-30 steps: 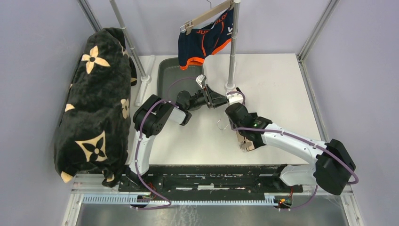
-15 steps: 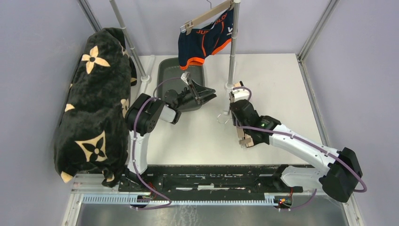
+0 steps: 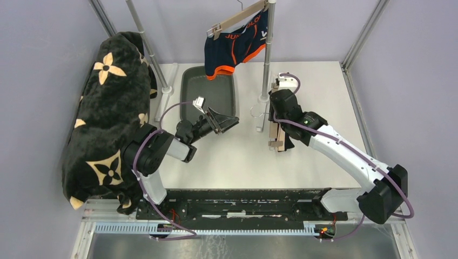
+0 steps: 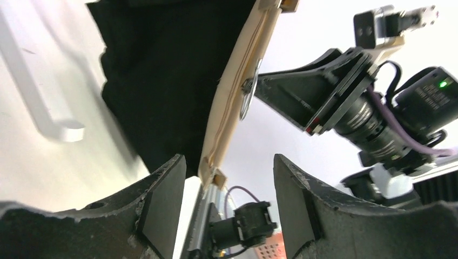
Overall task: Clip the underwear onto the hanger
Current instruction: Place the hanger at the clothesline.
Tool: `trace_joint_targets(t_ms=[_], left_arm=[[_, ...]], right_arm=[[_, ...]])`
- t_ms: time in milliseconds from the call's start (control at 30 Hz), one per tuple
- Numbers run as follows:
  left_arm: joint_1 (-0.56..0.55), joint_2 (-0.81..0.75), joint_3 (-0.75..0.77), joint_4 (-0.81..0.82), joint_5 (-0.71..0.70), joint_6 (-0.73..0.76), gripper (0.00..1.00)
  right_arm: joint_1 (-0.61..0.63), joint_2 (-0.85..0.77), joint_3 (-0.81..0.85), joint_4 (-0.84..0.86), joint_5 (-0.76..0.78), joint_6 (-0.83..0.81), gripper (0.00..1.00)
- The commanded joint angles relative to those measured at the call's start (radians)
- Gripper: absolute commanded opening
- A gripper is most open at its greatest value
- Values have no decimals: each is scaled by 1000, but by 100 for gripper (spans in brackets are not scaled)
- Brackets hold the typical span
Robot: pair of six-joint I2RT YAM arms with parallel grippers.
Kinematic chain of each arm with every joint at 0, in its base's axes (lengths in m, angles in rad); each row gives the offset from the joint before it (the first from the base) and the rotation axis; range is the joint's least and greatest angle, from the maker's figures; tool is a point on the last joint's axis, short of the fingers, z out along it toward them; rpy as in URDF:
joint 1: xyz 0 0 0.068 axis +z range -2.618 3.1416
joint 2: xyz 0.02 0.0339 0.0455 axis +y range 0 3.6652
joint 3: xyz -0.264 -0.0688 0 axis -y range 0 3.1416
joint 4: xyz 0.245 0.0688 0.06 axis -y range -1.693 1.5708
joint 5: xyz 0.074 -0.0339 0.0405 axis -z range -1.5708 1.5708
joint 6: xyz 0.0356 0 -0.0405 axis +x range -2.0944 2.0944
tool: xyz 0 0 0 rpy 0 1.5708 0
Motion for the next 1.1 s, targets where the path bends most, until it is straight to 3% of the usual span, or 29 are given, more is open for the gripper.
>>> trace_joint_targets(t_ms=[0, 400, 1067], left_arm=[[-40, -62, -62, 200, -152, 170, 66], [-186, 63, 47, 200, -282, 279, 62], [-301, 185, 158, 199, -284, 316, 56]], right_arm=[[-39, 19, 69, 9, -44, 79, 18], [-75, 59, 83, 40, -152, 140, 16], [-90, 80, 77, 74, -220, 168, 15]])
